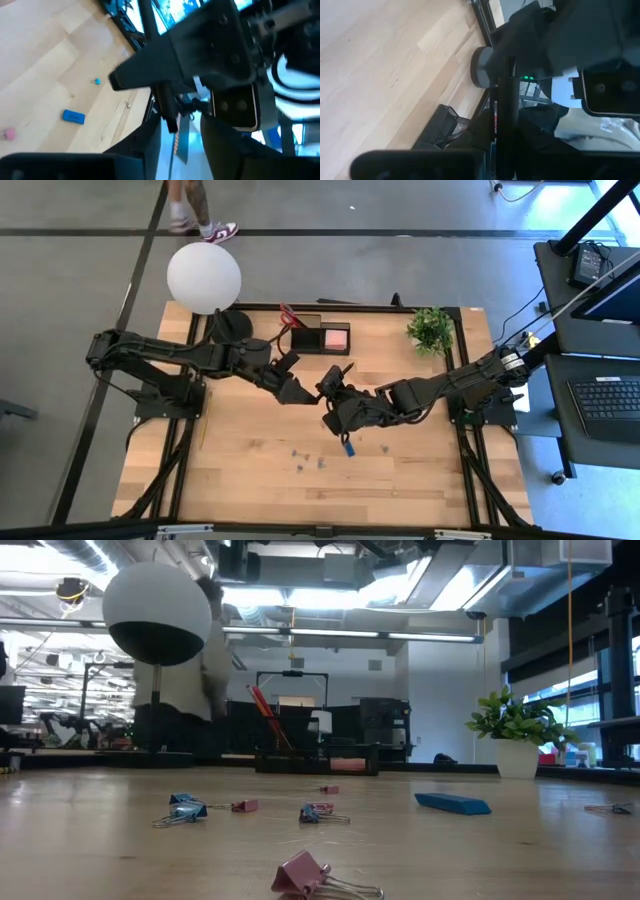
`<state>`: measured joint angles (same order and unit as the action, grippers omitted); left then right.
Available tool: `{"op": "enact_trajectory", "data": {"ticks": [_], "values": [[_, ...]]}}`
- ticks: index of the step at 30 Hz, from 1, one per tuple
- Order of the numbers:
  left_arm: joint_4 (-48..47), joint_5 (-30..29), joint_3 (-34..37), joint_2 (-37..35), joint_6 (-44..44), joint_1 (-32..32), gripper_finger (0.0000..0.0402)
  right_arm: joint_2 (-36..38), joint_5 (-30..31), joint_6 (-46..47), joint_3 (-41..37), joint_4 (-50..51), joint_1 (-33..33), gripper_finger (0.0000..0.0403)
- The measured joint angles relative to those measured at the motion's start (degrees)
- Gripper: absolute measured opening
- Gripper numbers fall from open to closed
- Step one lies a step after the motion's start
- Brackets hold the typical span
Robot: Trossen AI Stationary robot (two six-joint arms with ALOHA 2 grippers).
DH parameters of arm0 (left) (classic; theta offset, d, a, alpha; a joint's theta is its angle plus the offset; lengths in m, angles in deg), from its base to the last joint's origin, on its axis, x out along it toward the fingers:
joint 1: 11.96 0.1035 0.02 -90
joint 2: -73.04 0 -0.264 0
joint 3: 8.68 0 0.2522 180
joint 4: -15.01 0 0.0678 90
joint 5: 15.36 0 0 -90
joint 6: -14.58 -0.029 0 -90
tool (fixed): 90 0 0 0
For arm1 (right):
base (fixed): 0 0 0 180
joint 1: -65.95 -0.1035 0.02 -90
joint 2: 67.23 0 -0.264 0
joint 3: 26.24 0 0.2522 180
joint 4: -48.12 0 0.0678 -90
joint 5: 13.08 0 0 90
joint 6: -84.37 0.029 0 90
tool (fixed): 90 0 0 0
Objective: Pick and place office supplies into organizer
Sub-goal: Put the black pen into the black desk organizer
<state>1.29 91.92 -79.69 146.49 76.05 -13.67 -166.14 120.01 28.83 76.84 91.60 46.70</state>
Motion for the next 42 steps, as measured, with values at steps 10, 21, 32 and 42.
{"op": "enact_trajectory", "data": {"ticks": [10, 21, 32, 42], "values": [[-5.35, 4.81, 0.0, 0.02, -12.22, 0.0, 0.0175, 0.0, 0.07, 5.88, 0.0, 0.51, 0.39, 0.0048], [-16.43, -3.23, 0.02, -1.77, -23.39, 0.26, 0.0175, 0.25, -2.9, 19.12, 0.0, 0.52, 3.97, 0.0048], [-15.11, -36.71, 0.73, -8.09, -38.68, -7.29, 0.0173, 1.97, -25.73, 33.83, 0.09, -5.94, 18.79, 0.0049], [-7.06, -60.86, 9.97, -14.84, -38.26, -13.94, 0.0173, 0.7, -47.0, 37.31, 0.04, -25.15, 31.12, 0.0049]]}}
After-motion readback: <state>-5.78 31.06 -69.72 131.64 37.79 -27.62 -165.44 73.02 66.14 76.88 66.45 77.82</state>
